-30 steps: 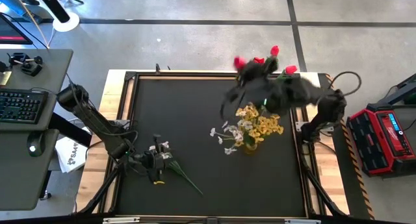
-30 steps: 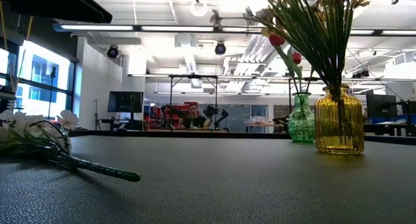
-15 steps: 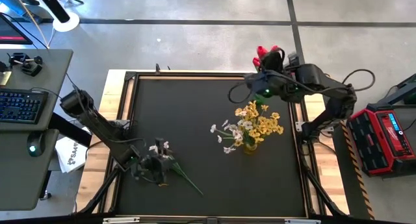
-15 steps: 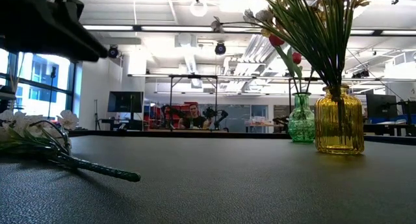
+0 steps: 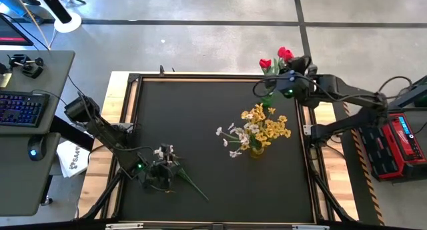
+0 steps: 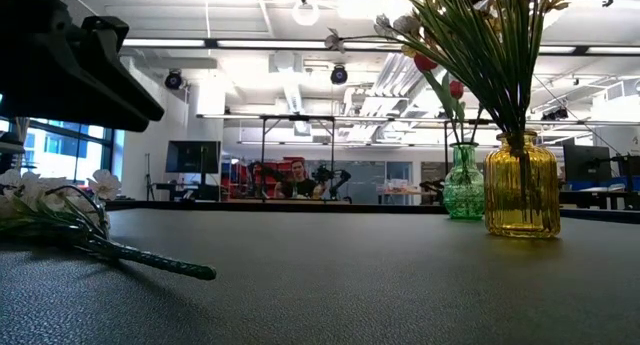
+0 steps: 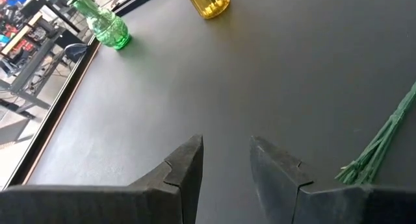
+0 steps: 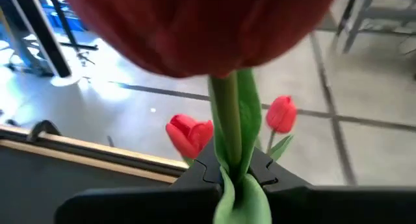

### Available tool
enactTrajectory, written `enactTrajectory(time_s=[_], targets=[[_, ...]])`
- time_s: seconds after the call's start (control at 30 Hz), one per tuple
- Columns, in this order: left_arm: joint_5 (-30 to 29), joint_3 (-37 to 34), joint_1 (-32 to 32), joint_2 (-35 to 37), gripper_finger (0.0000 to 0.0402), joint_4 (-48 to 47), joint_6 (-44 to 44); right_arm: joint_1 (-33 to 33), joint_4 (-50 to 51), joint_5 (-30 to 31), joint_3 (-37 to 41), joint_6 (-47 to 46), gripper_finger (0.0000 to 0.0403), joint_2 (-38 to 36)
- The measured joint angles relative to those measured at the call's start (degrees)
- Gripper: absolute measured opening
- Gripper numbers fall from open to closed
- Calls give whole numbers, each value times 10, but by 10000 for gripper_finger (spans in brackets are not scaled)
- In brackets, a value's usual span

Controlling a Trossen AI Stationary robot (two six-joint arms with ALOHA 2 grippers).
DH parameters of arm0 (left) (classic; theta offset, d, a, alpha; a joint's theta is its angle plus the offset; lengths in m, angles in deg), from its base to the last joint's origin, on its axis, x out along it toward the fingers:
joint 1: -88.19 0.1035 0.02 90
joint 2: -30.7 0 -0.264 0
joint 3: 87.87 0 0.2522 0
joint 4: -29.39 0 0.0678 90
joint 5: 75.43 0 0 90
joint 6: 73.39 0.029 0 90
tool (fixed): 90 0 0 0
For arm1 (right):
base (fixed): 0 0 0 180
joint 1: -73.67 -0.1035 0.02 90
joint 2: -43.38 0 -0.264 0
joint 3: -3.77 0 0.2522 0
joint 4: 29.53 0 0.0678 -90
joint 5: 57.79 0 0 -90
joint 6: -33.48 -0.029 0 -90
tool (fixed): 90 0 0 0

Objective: Sort flowers into vase by color
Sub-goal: Put the red flower into the green vase

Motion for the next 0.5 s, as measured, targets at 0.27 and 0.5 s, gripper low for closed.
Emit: enactTrajectory(time_s=[0.27,0.5], targets=[[0,0,0,0,115,0,-1,54,-129,-33,138,31,0,-56],[0,0,0,0,115,1,-1,77,-151,-80,138,71,0,-58]])
